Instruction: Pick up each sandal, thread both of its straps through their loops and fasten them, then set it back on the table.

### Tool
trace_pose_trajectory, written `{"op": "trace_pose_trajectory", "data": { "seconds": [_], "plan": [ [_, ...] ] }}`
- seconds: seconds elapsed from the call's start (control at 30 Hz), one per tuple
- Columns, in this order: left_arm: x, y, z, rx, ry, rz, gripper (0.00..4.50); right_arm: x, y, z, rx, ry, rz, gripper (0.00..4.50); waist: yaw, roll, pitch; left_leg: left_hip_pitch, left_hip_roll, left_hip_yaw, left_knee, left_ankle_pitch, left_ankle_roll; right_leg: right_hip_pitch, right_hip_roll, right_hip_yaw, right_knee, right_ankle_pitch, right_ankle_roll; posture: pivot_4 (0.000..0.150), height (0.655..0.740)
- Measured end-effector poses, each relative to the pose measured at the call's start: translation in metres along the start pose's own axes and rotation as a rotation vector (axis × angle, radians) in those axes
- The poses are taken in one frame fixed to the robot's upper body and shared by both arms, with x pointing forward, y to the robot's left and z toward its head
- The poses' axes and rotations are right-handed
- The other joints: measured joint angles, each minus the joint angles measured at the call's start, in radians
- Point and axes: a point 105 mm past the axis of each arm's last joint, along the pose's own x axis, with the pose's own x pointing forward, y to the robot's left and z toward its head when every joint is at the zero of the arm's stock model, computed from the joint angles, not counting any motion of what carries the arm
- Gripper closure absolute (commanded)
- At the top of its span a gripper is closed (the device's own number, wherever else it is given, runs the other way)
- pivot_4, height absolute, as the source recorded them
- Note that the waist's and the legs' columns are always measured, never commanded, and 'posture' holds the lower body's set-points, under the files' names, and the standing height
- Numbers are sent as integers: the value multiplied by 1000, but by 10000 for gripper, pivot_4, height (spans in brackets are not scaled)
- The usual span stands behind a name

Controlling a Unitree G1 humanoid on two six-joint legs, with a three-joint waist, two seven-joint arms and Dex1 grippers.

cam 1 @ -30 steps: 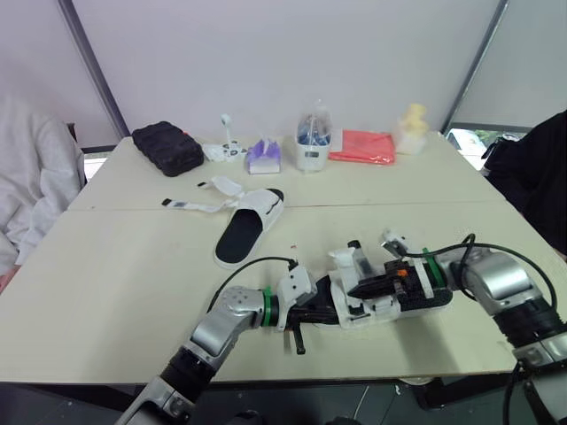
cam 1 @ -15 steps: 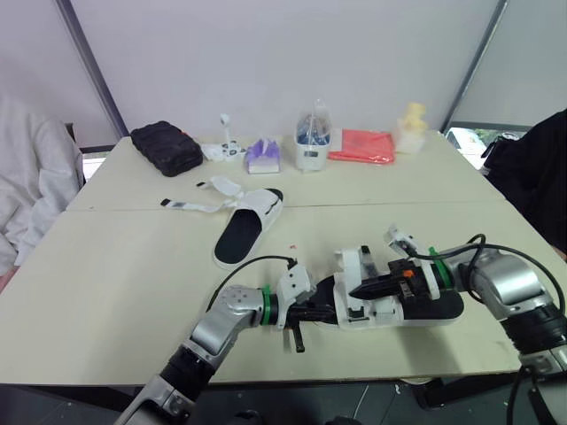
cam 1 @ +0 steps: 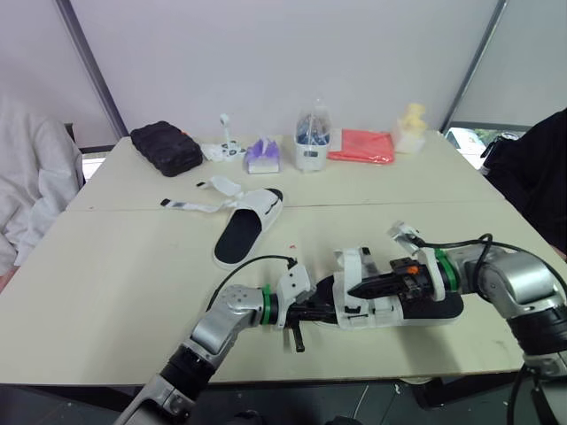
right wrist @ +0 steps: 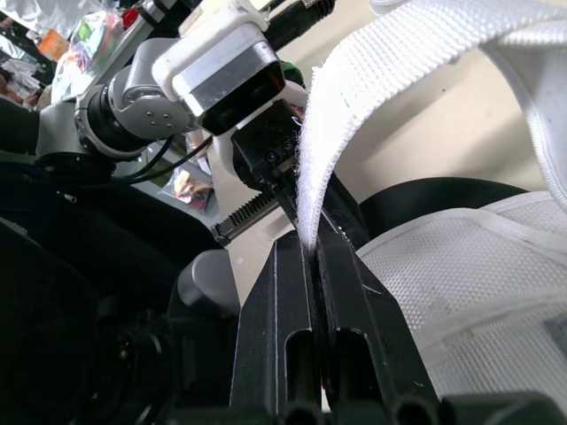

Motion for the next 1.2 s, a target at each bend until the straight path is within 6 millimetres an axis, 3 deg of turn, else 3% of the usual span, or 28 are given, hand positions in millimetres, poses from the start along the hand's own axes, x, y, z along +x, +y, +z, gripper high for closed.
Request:
{"op": "trace_pose_trajectory", "data": {
  "seconds": [0.5,0.8,1.2],
  "plan": [
    [1,-1,0,-1,-2,-3,45000,-3,-11,-14,-115,98,-67,44787,1,0,0,0,0,0,0,0,0,0,0,-1,0,0,0,1500,7400],
    [1,0,0,-2,-3,0,45000,-3,-4,-16,-223,159,-48,44787,0,0,0,0,0,0,0,0,0,0,0,-1,0,0,0,1500,7400],
    [1,1,0,-3,-2,3,45000,-3,-1,-10,-78,88,-18,44787,0,0,0,0,0,0,0,0,0,0,0,0,0,0,0,1500,7400]
  ]
}}
